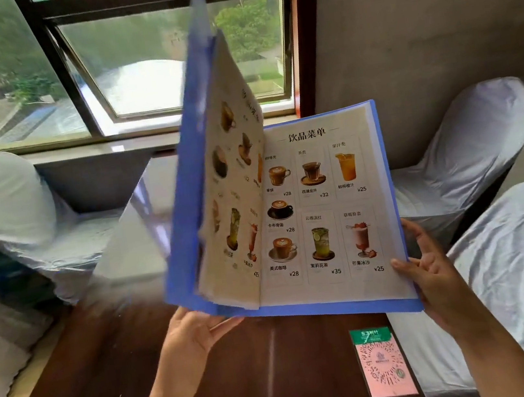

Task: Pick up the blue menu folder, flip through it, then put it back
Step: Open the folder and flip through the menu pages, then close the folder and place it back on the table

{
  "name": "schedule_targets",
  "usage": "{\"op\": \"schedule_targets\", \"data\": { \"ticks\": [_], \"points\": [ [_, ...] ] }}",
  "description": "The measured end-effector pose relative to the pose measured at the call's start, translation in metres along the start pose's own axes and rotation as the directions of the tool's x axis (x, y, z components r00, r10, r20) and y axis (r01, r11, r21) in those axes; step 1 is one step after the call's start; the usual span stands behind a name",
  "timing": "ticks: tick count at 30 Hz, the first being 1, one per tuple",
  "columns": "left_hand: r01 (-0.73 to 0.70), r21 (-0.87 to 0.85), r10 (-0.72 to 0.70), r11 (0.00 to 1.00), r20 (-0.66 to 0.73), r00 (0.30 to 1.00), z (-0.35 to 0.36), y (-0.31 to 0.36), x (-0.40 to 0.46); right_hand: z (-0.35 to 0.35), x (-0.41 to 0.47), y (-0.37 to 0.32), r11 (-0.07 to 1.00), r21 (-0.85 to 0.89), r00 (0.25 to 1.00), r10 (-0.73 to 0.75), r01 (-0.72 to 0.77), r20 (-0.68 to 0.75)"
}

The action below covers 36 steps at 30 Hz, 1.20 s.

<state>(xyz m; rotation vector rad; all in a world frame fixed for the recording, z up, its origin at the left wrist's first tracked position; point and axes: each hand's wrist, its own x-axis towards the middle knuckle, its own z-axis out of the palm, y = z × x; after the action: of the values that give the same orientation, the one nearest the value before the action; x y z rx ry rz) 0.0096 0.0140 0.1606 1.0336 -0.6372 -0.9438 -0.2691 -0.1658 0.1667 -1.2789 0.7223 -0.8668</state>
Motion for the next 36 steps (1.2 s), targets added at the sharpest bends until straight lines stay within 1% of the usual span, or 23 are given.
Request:
{"op": "schedule_targets", "data": {
  "ticks": [2, 4, 6, 8, 10, 15, 18, 19, 22, 25, 26, 28, 30, 33, 36],
  "points": [
    [0.007, -0.004, -0.007, 1.000, 0.043, 0.999, -0.003, 0.007, 0.007, 0.002, -0.001, 0.002, 0.999, 0.045, 0.999, 0.023, -0.025, 0.033],
    [0.057, 0.063, -0.061, 0.996, 0.064, 0.996, -0.003, 0.009, 0.013, 0.005, -0.002, 0.003, 0.996, 0.074, 0.997, 0.053, -0.058, 0.061],
    [0.090, 0.095, -0.095, 0.991, 0.047, 0.994, -0.002, 0.006, 0.015, 0.009, -0.001, 0.001, 0.996, 0.068, 0.995, 0.050, -0.056, 0.083],
    [0.049, 0.075, -0.049, 0.996, -0.002, 0.999, 0.000, 0.002, 0.013, 0.012, -0.001, -0.003, 0.994, 0.103, 0.993, 0.037, -0.048, 0.111],
    [-0.006, 0.062, 0.008, 0.998, -0.035, 0.999, 0.005, -0.005, 0.012, 0.013, -0.002, -0.009, 0.985, 0.162, 0.994, 0.044, -0.060, 0.104],
    [-0.021, 0.068, 0.027, 0.997, -0.089, 0.996, 0.015, -0.018, 0.007, 0.010, -0.004, -0.016, 0.998, 0.032, 0.994, 0.055, -0.058, 0.090],
    [-0.043, 0.087, 0.052, 0.995, -0.107, 0.993, 0.014, -0.020, 0.008, 0.007, -0.005, -0.016, 0.995, 0.048, 0.992, 0.078, -0.083, 0.104],
    [-0.050, 0.097, 0.061, 0.994, -0.116, 0.991, 0.013, -0.020, 0.008, 0.006, -0.006, -0.016, 0.996, 0.028, 0.991, 0.079, -0.082, 0.109],
    [-0.049, 0.154, 0.072, 0.987, -0.143, 0.987, 0.010, -0.025, 0.009, 0.007, -0.008, -0.014, 0.991, -0.122, 0.992, 0.064, -0.050, 0.110],
    [-0.025, 0.208, 0.067, 0.978, -0.198, 0.978, 0.006, -0.035, 0.006, 0.006, -0.007, -0.005, 0.974, -0.223, 0.995, 0.066, -0.048, 0.076],
    [-0.012, 0.240, 0.068, 0.971, -0.225, 0.972, 0.003, -0.041, 0.005, 0.006, -0.005, 0.000, 0.965, -0.257, 0.997, 0.068, -0.053, 0.048],
    [0.038, 0.320, 0.053, 0.947, -0.271, 0.961, -0.004, -0.052, 0.002, 0.010, 0.000, 0.017, 0.943, -0.322, 0.996, 0.071, -0.085, -0.054],
    [0.082, 0.376, 0.031, 0.923, -0.286, 0.958, -0.013, -0.067, -0.001, 0.014, 0.005, 0.039, 0.913, -0.384, 0.984, 0.083, -0.138, -0.155],
    [0.115, 0.498, 0.040, 0.859, -0.291, 0.956, -0.025, -0.092, -0.004, 0.022, 0.006, 0.077, 0.833, -0.503, 0.965, 0.132, -0.232, -0.226],
    [0.177, 0.627, 0.019, 0.758, -0.292, 0.956, -0.041, -0.118, -0.010, 0.028, -0.001, 0.113, 0.696, -0.656, 0.951, 0.140, -0.292, -0.276]
  ]
}}
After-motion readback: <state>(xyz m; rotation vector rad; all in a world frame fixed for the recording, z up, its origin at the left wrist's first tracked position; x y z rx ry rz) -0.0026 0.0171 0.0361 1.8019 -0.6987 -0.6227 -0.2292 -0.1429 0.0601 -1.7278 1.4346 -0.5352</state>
